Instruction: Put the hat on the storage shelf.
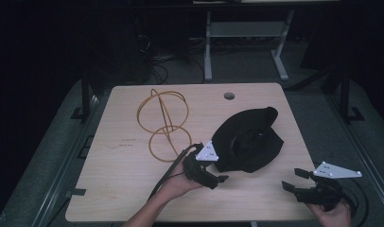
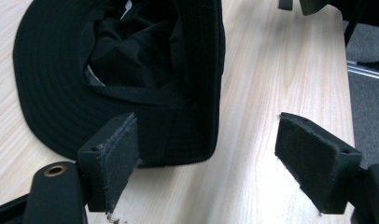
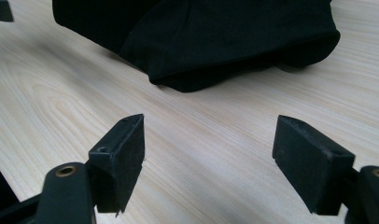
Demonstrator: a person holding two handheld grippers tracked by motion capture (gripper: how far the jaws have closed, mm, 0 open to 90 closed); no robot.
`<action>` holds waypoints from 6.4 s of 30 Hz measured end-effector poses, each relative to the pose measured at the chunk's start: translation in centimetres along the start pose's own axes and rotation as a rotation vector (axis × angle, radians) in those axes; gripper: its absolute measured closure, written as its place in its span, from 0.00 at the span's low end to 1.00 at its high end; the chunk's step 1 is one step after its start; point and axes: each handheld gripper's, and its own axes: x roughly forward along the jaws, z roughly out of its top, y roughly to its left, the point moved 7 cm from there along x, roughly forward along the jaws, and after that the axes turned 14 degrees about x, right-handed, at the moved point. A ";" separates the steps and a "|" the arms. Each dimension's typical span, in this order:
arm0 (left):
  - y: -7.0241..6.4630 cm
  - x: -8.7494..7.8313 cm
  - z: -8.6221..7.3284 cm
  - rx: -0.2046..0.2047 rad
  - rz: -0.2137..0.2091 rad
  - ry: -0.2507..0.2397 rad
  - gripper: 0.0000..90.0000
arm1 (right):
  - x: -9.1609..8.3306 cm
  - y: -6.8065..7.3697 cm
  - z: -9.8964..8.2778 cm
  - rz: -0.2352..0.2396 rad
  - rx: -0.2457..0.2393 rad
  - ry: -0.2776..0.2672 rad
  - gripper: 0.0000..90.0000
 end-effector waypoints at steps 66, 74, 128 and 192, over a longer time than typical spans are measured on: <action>0.0 2.5 0.9 0.090 -0.051 0.042 0.96 | 0.8 -0.7 1.2 0.028 0.102 -0.067 0.28; -0.2 2.4 0.9 0.084 -0.057 0.031 0.96 | 1.4 -0.7 1.6 0.030 0.121 -0.066 0.29; -1.7 2.4 1.5 0.118 -0.105 -0.019 0.97 | 6.0 -0.4 3.6 0.226 0.480 -0.167 0.70; -0.3 -2.4 -0.8 0.077 -0.016 0.010 0.71 | 1.0 4.4 12.5 0.191 0.177 -0.278 0.98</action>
